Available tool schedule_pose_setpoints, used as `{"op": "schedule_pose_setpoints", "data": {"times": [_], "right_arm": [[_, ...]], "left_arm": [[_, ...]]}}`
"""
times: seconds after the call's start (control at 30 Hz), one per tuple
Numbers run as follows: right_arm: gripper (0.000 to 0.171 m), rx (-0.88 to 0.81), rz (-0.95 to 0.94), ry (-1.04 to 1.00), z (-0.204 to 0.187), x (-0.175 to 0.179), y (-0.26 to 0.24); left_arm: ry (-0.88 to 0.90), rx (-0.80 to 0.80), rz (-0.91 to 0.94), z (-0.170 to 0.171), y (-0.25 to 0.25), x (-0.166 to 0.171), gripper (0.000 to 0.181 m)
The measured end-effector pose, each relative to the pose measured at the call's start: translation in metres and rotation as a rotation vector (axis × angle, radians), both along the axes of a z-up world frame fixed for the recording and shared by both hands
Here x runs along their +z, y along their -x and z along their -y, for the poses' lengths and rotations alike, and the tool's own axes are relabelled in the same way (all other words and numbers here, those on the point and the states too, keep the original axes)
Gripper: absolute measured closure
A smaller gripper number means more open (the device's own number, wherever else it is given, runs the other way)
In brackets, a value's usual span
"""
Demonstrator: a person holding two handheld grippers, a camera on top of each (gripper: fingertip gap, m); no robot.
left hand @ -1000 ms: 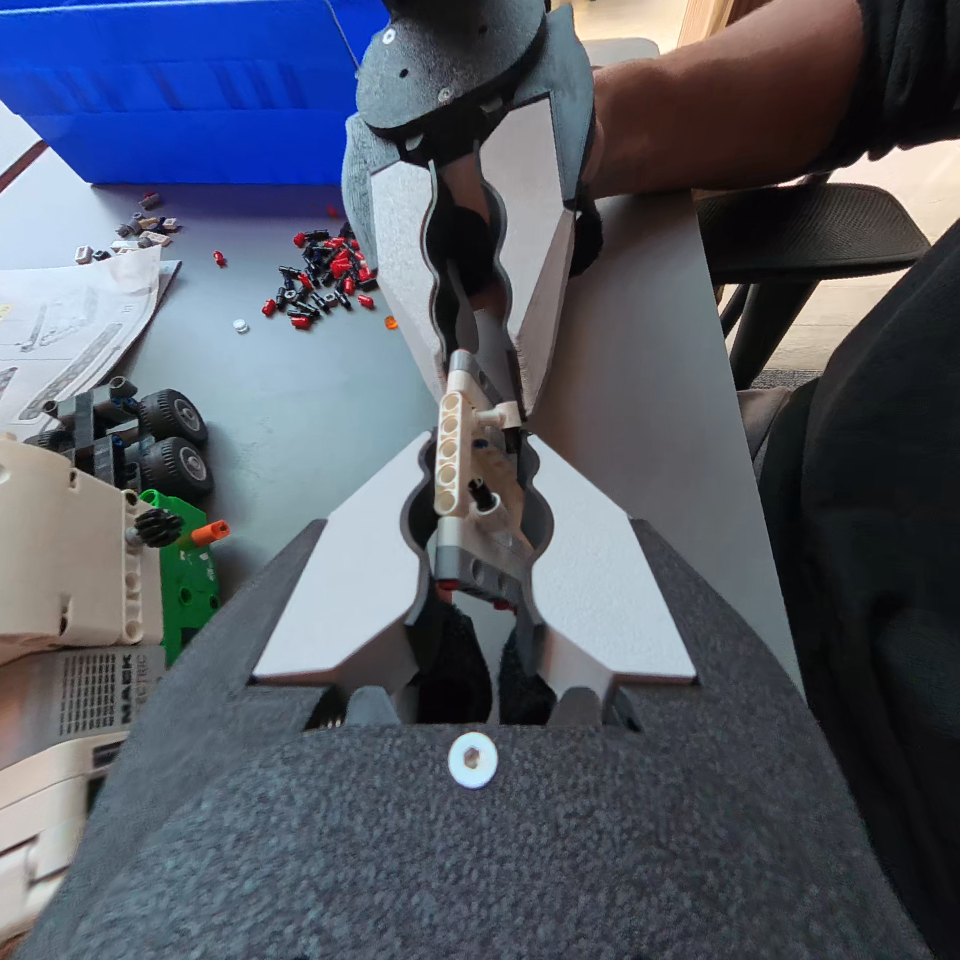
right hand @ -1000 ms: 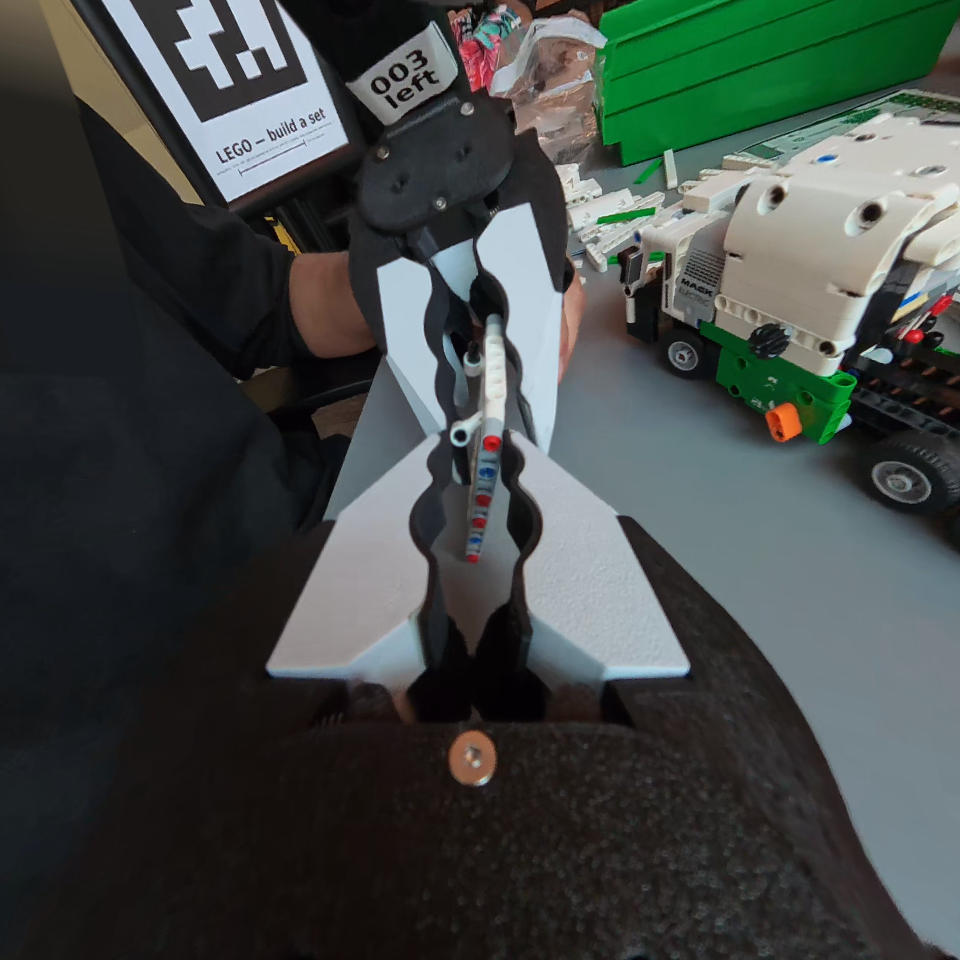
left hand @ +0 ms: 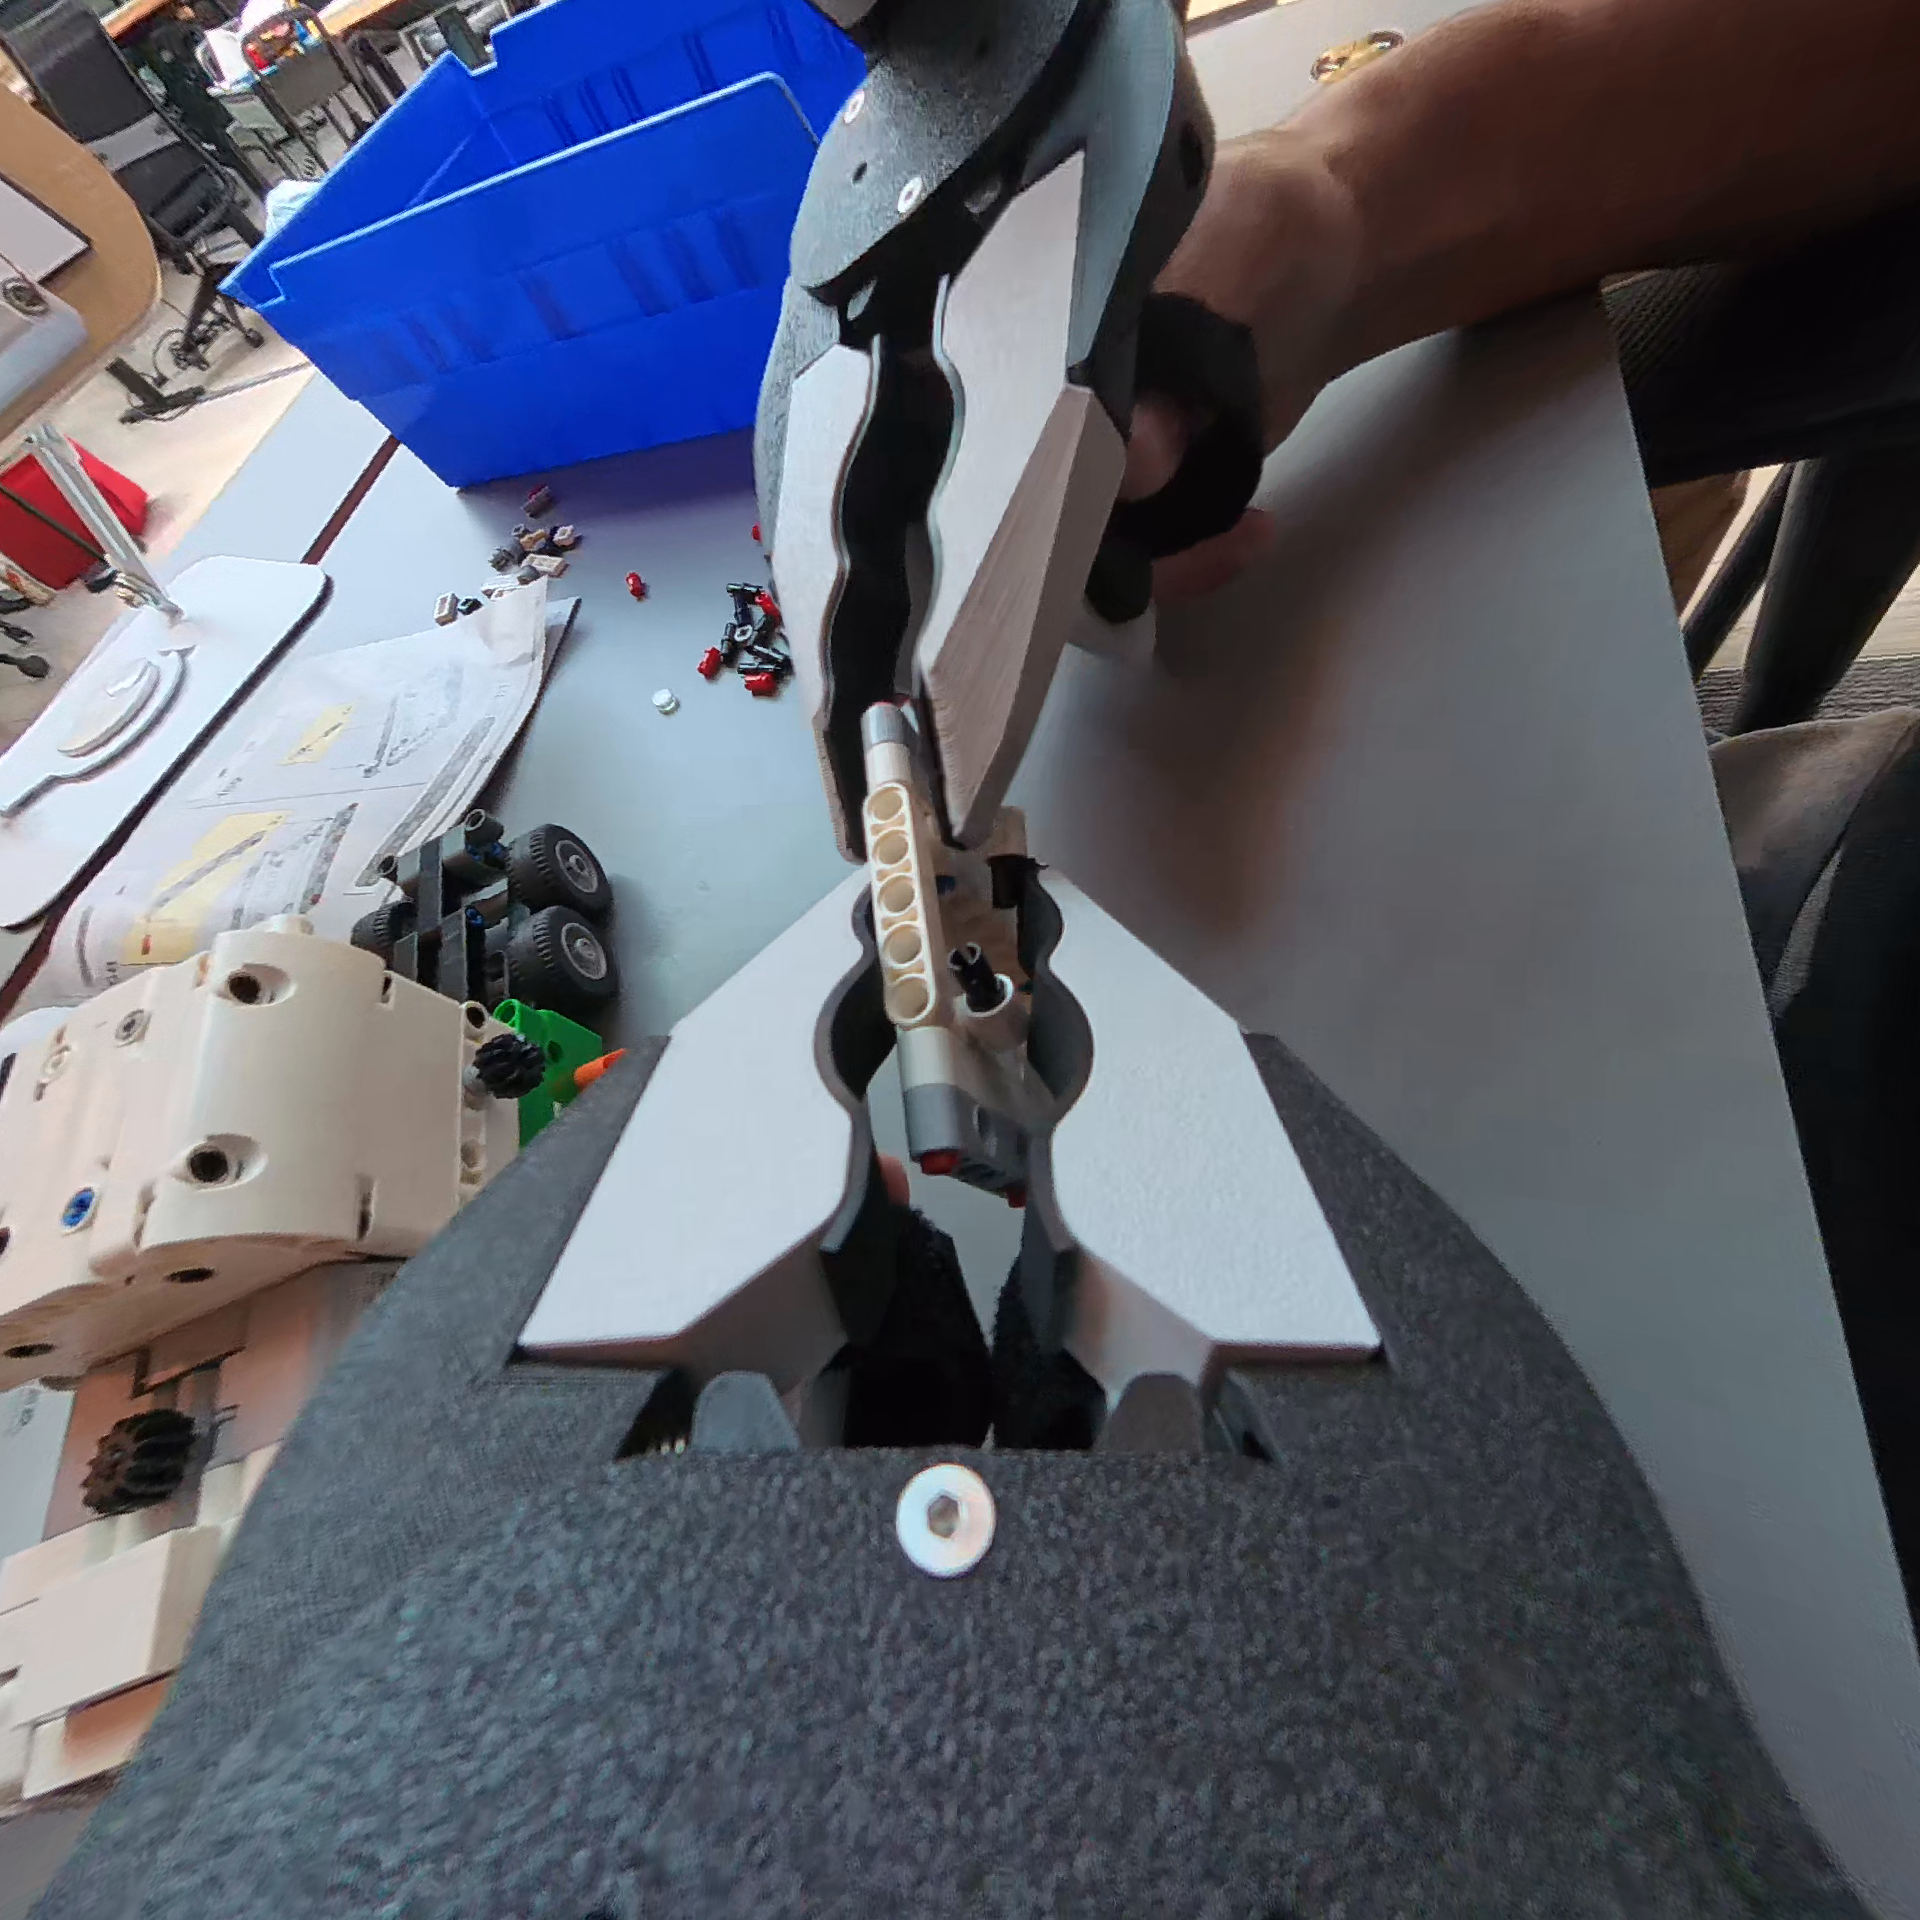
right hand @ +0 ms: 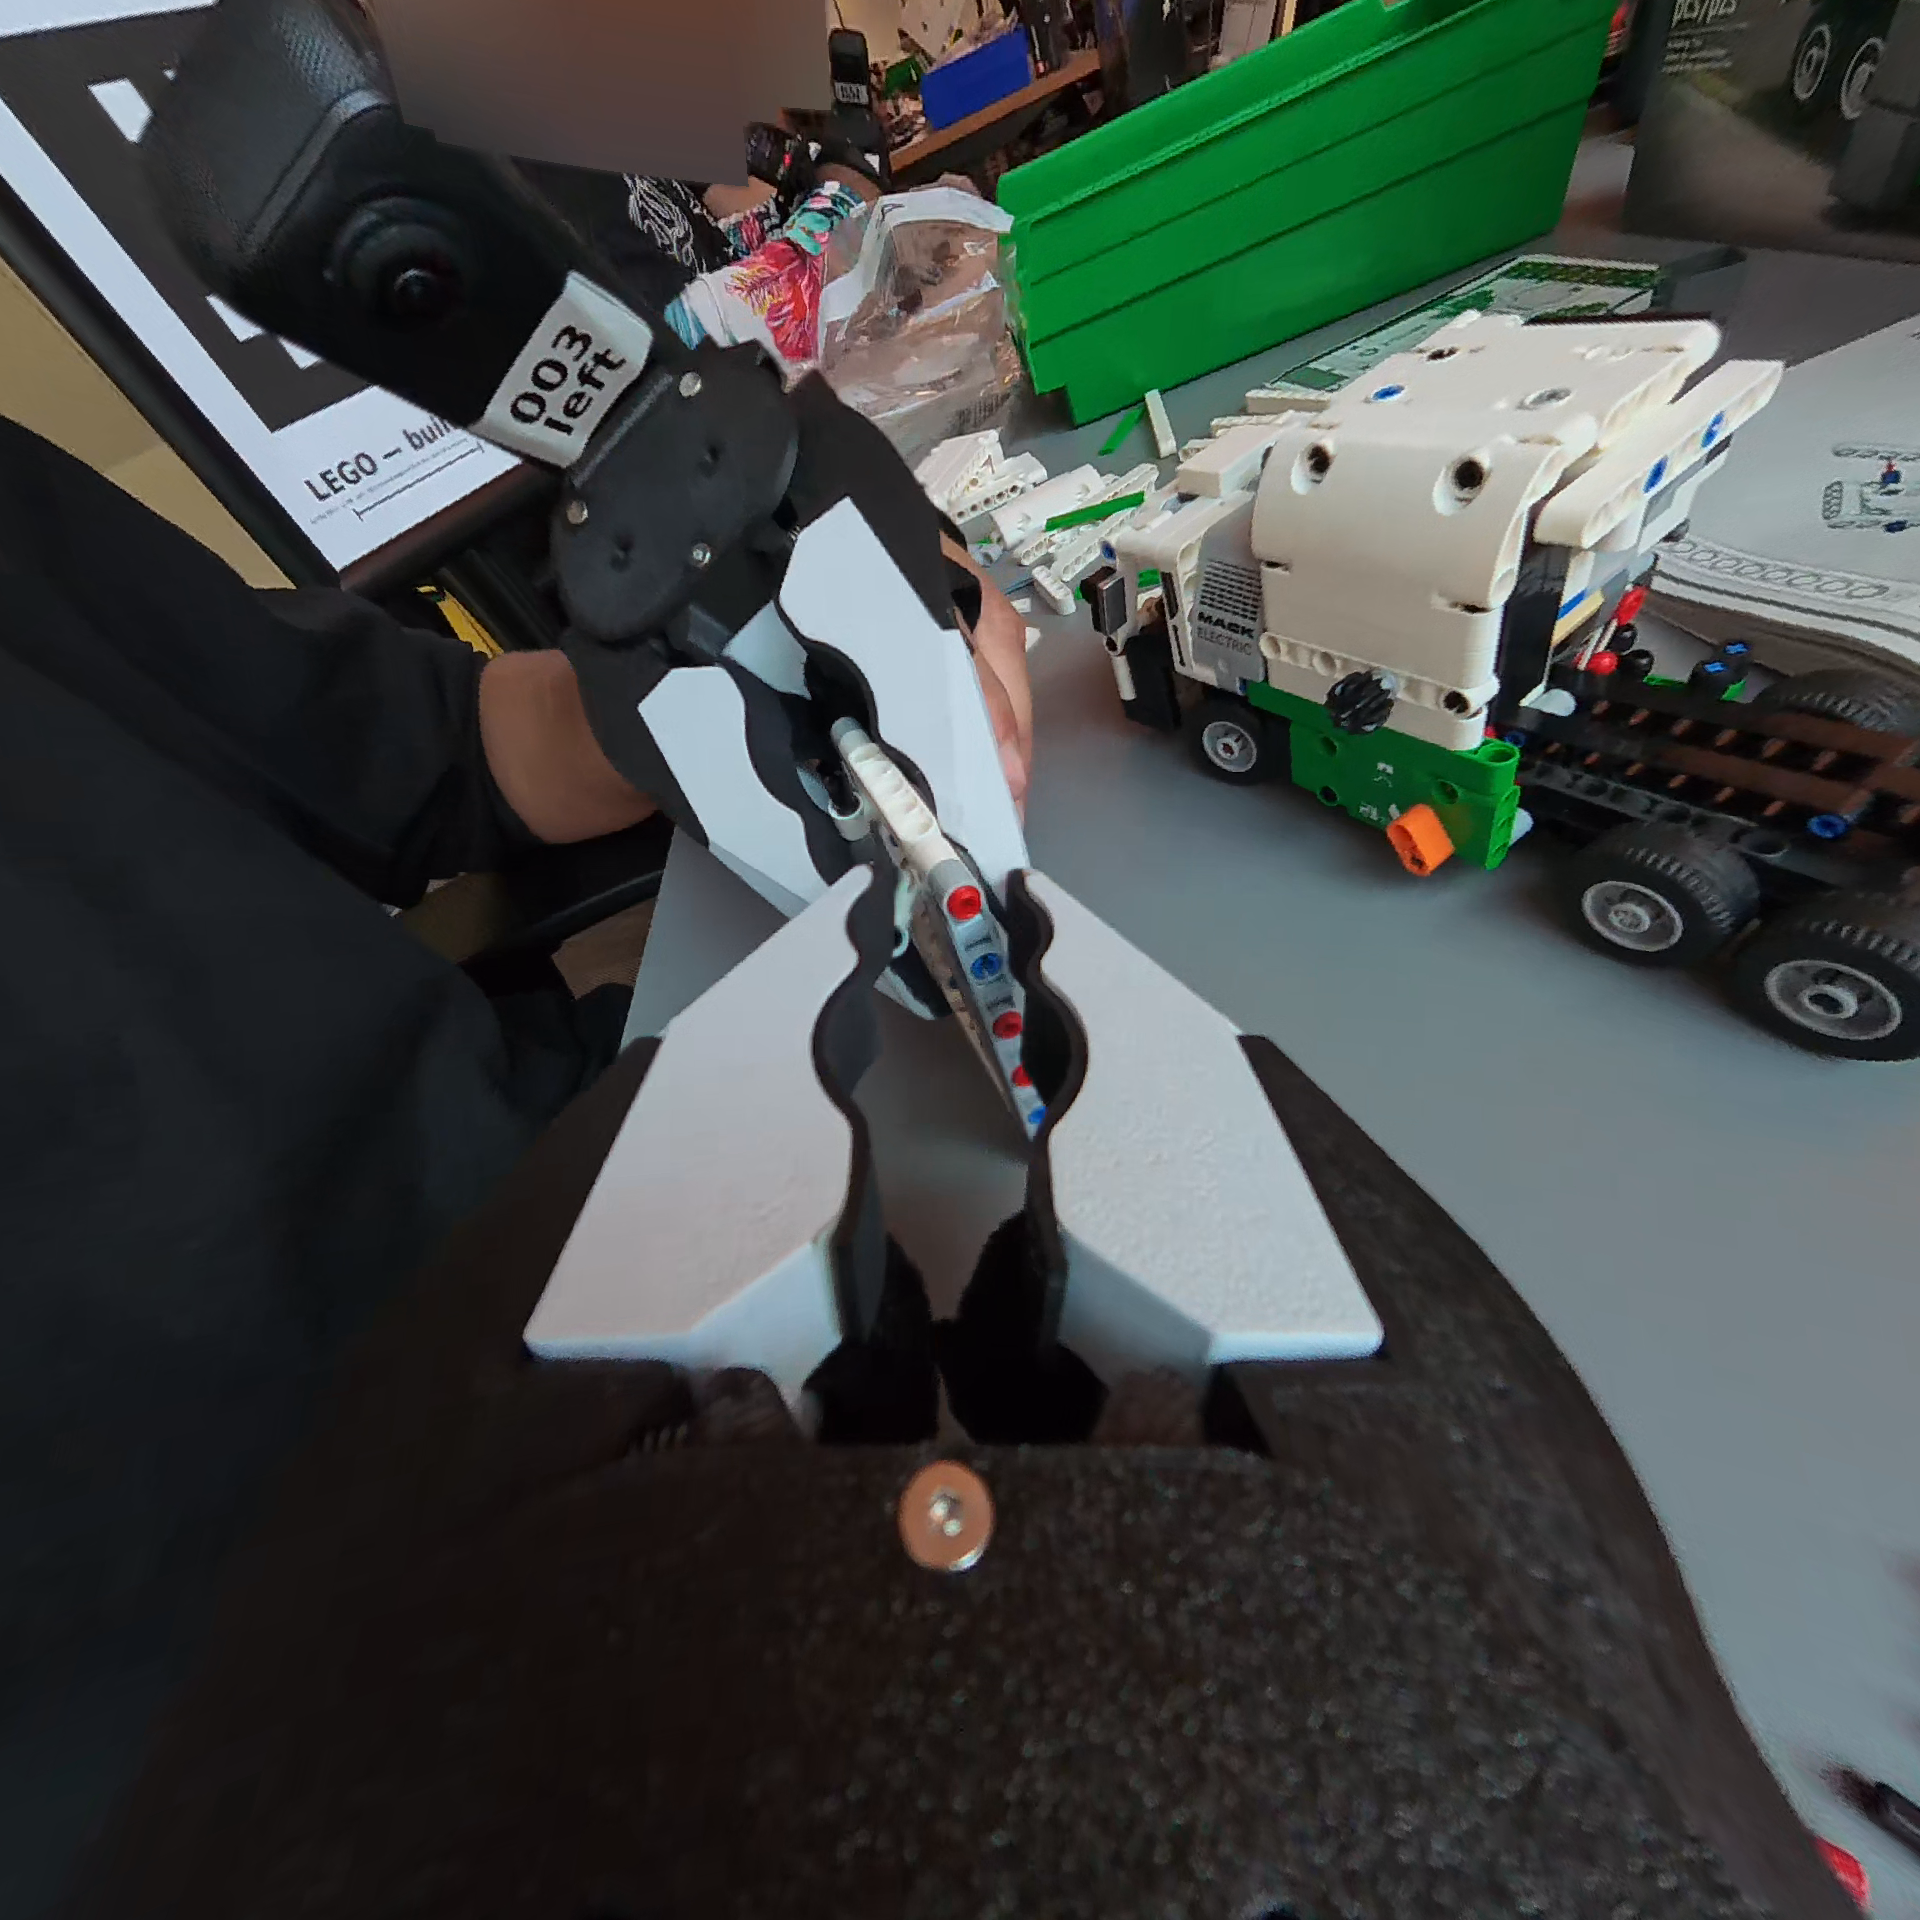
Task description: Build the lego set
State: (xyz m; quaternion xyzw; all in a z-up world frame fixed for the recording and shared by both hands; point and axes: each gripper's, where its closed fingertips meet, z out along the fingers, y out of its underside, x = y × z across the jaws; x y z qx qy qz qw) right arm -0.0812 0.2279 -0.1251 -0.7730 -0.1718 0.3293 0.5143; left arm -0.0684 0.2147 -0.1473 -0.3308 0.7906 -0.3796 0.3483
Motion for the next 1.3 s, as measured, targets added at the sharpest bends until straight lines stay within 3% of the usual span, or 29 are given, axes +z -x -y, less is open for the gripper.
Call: {"op": "schedule_pose_setpoints", "data": {"times": [0.03, 0.23, 0.53, 0.7, 0.8, 1.1, 1.3], "right_arm": [[0.153, 0.003, -0.011, -0.001, 0.000, 0.001, 0.000], [0.156, 0.010, -0.038, -0.005, 0.000, 0.001, -0.001], [0.155, 0.023, 0.070, -0.095, 0.003, 0.000, 0.001], [0.144, 0.091, 0.090, -0.087, 0.010, -0.004, 0.006], [0.149, 0.083, 0.115, -0.102, 0.007, -0.006, 0.006], [0.153, 0.053, -0.005, 0.007, 0.001, -0.004, 0.000], [0.153, 0.040, -0.035, 0.017, -0.001, 0.000, 0.000]], "left_arm": [[-0.018, 0.001, 0.013, 0.000, 0.000, 0.000, 0.163], [-0.082, 0.019, 0.050, -0.002, -0.001, 0.000, 0.163], [0.026, -0.013, 0.000, 0.003, 0.003, -0.001, 0.166], [0.057, -0.028, -0.020, 0.004, 0.004, -0.001, 0.166], [0.066, -0.032, -0.027, 0.003, 0.006, -0.001, 0.166], [-0.136, 0.022, 0.083, -0.007, 0.000, -0.002, 0.165], [-0.131, 0.036, 0.112, -0.008, -0.002, 0.003, 0.164]]}}
